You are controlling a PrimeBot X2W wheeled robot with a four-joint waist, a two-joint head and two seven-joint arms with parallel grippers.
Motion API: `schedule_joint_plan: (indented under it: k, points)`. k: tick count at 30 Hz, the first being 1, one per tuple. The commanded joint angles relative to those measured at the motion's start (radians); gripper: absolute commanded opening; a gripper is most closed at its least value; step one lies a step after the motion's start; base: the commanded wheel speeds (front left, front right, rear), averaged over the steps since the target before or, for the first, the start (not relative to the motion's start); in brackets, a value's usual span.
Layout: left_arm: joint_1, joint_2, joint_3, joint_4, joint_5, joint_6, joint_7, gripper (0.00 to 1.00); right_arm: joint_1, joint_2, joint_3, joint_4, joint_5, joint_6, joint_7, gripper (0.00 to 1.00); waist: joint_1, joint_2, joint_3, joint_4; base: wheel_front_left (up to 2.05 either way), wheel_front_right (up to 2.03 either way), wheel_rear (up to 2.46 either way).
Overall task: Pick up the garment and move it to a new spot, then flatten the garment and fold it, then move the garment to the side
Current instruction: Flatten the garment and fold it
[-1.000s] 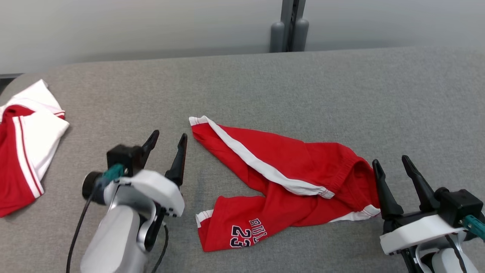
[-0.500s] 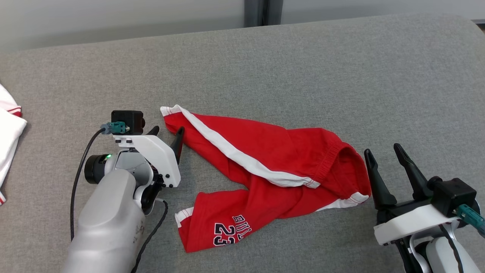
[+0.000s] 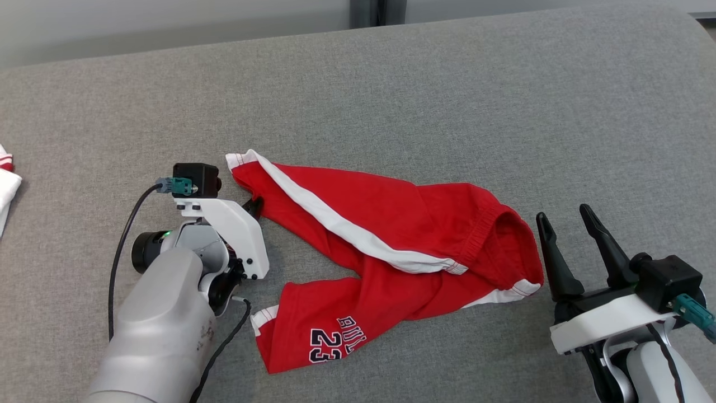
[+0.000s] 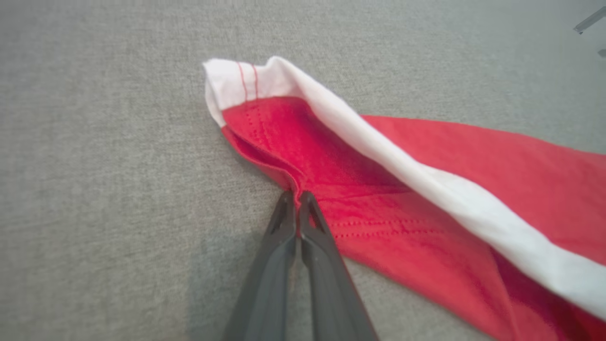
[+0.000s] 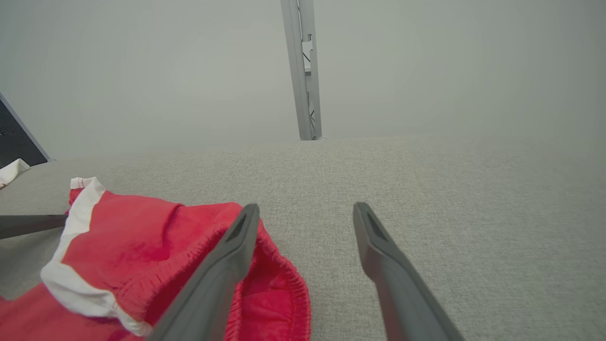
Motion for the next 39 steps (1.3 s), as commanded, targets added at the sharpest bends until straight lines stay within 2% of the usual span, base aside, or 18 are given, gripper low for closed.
schedule_joint_plan:
  k: [1, 13, 22, 29, 30, 31, 32, 39]
  points:
    - [0.011, 0.002, -0.009, 0.013, -0.002, -0.002, -0.01, 0.0, -0.006, -0.004, -0.004, 0.002, 0.001, 0.002, -0.011, 1.0, 0.0, -0.0001, -0.003, 0.002, 0.0, 0.0, 0.0]
    - [0.219, 0.009, -0.063, -0.07, -0.021, -0.007, -0.159, 0.0, 0.007, -0.014, 0.001, 0.022, 0.005, 0.002, -0.013, 1.0, 0.0, -0.0001, -0.028, 0.048, 0.0, 0.0, 0.0]
    - [0.381, 0.04, -0.033, -0.222, -0.051, 0.051, -0.194, 0.0, 0.022, -0.02, -0.003, 0.036, 0.007, 0.002, -0.007, 1.0, 0.0, -0.0001, -0.053, 0.072, 0.0, 0.0, 0.0]
    - [0.506, 0.054, -0.034, -0.389, -0.071, 0.107, -0.139, 0.0, 0.028, -0.019, 0.001, 0.038, 0.005, 0.002, 0.0, 1.0, 0.0, -0.0001, -0.071, 0.077, 0.0, 0.0, 0.0]
    - [0.518, 0.055, -0.035, -0.411, -0.072, 0.113, -0.133, 0.02, 0.028, -0.019, 0.0, 0.038, 0.006, 0.002, 0.001, 1.0, 0.0, -0.0001, -0.073, 0.078, 0.0, 0.0, 0.0]
    - [0.53, 0.058, -0.036, -0.435, -0.073, 0.118, -0.13, 0.81, 0.029, -0.019, 0.0, 0.038, 0.006, 0.002, 0.001, 1.0, 0.0, -0.0001, -0.076, 0.078, 0.0, 0.0, 0.0]
    - [0.54, 0.059, -0.032, -0.458, -0.075, 0.125, -0.138, 1.0, 0.03, -0.02, 0.001, 0.037, 0.006, 0.002, 0.002, 1.0, 0.0, -0.0001, -0.079, 0.078, 0.0, 0.0, 0.0]
    - [0.587, 0.079, 0.015, -0.619, -0.042, 0.197, -0.282, 1.0, 0.044, -0.021, 0.005, 0.028, -0.003, 0.002, 0.006, 1.0, 0.0, -0.0001, -0.115, 0.082, 0.0, 0.0, 0.0]
